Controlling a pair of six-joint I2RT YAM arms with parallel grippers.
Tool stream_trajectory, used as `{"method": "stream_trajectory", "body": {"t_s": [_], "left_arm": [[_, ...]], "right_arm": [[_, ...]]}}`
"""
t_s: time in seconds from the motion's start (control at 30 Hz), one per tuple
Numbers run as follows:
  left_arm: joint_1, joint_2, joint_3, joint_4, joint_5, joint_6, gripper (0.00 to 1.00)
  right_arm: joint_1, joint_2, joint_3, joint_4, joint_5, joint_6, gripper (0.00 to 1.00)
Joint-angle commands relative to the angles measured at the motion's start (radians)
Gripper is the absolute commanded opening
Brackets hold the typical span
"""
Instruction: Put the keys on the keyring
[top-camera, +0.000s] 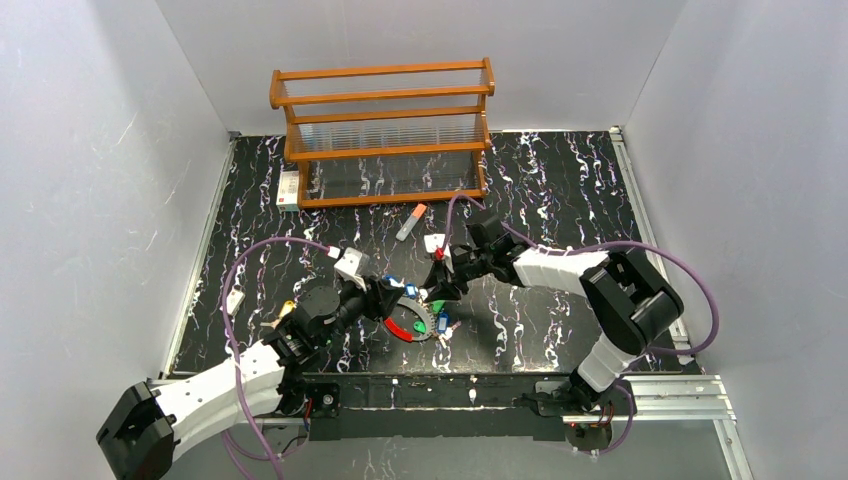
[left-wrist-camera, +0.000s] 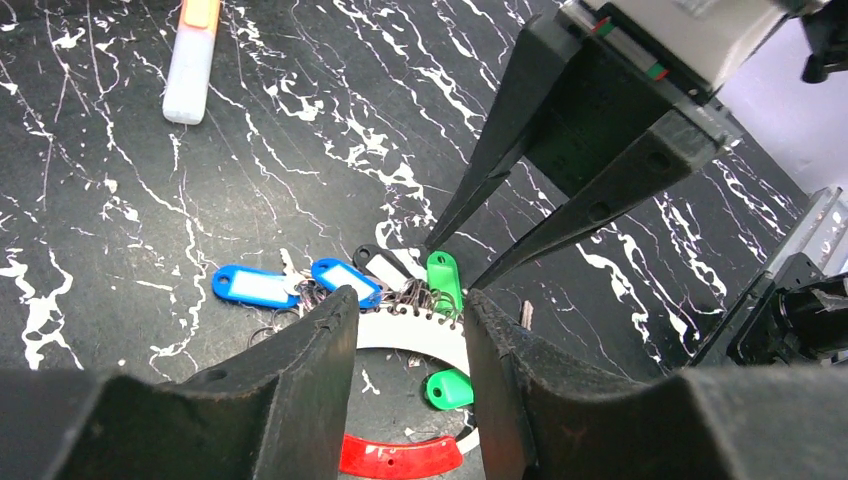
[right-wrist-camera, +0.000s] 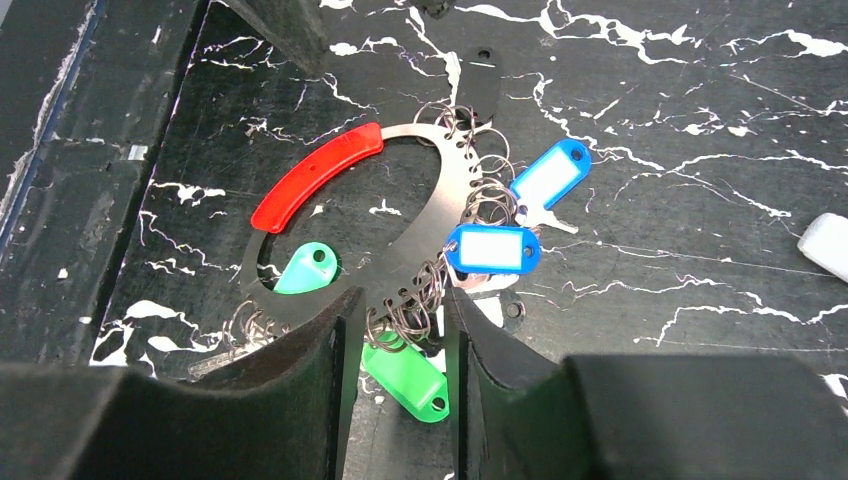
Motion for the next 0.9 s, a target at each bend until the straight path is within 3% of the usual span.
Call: {"method": "stream_trajectory", "body": {"t_s": [0.0, 0.53, 0.73, 0.87], "left_arm": [[0.004, 0.000, -0.009, 0.044, 0.022, 0.019, 0.42], [0.005, -0.018, -0.004, 0.031, 0.013, 0.050, 0.43], [0.003, -0.019, 0.004, 0.018, 0.011, 0.062, 0.43], [0.003, -0.021, 0.009, 0.006, 0.010, 0.066, 0.43]], "right_arm": [[-0.001, 0.036, 0.051, 0.014, -0.047, -0.047, 0.42], [0.016, 0.116, 0.065, 0.096, -0.004, 0.040, 0.42], [0.032, 0.144, 0.070, 0.105, 0.008, 0.046, 0.32], [0.032, 0.145, 0.072, 0.101, 0.026, 0.045, 0.18]]}}
